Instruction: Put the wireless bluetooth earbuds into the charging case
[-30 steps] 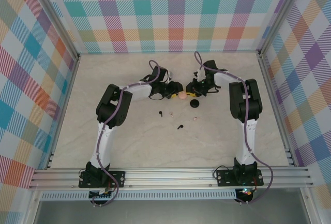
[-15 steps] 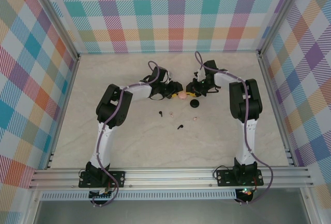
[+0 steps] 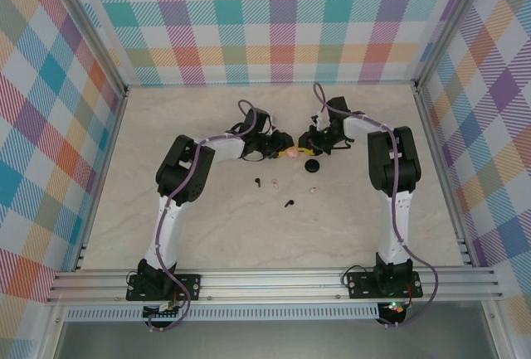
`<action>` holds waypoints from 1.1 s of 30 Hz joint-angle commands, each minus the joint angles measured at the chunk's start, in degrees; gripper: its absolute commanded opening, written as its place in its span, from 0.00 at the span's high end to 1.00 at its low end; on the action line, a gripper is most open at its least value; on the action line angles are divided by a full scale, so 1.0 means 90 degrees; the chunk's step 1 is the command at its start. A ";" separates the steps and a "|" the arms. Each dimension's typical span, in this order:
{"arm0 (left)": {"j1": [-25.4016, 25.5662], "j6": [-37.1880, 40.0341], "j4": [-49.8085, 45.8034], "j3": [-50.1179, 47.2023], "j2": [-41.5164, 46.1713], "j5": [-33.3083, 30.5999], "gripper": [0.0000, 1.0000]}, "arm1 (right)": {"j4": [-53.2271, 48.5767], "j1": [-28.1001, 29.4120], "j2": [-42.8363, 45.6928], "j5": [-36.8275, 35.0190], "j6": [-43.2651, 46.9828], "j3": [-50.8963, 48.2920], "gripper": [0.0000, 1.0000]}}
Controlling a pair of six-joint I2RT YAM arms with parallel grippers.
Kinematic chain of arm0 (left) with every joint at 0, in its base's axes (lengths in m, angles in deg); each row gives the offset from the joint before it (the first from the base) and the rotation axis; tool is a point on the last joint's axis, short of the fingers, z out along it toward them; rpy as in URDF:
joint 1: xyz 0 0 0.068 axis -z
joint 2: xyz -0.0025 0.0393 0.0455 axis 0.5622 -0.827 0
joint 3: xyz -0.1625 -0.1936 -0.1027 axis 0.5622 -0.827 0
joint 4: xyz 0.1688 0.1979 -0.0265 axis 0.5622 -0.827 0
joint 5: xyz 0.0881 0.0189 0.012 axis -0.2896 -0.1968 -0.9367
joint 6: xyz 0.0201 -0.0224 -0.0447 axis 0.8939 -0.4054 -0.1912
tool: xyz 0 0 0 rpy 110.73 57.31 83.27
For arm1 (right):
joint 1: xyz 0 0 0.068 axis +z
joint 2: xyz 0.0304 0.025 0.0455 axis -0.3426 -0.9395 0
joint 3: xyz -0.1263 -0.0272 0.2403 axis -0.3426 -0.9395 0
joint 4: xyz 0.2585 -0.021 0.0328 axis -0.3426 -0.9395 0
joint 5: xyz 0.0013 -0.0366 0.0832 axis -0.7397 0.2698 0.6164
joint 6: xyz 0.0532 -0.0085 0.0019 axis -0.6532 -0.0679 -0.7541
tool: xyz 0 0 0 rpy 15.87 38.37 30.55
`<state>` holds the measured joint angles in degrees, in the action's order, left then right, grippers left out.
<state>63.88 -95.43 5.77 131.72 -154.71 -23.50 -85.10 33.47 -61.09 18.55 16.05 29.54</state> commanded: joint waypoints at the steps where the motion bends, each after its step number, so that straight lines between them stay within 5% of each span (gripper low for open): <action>1: 0.0317 -0.0053 0.0036 -0.0161 -0.0237 0.0194 0.77 | -0.0011 0.0041 0.0030 0.0104 -0.0043 -0.0192 0.77; 15: -0.0047 0.0913 0.0424 -0.0731 0.0929 0.0100 0.79 | 0.0827 -0.0443 0.1854 0.0054 0.0250 -0.1437 0.60; 33: -0.0616 0.2847 0.0030 -0.0780 0.2814 0.1760 0.78 | 0.1284 -0.0662 0.3301 0.2608 0.1482 -0.1490 0.43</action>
<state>58.74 -74.10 7.80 124.57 -132.65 -12.18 -75.39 27.30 -33.86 34.18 26.47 14.94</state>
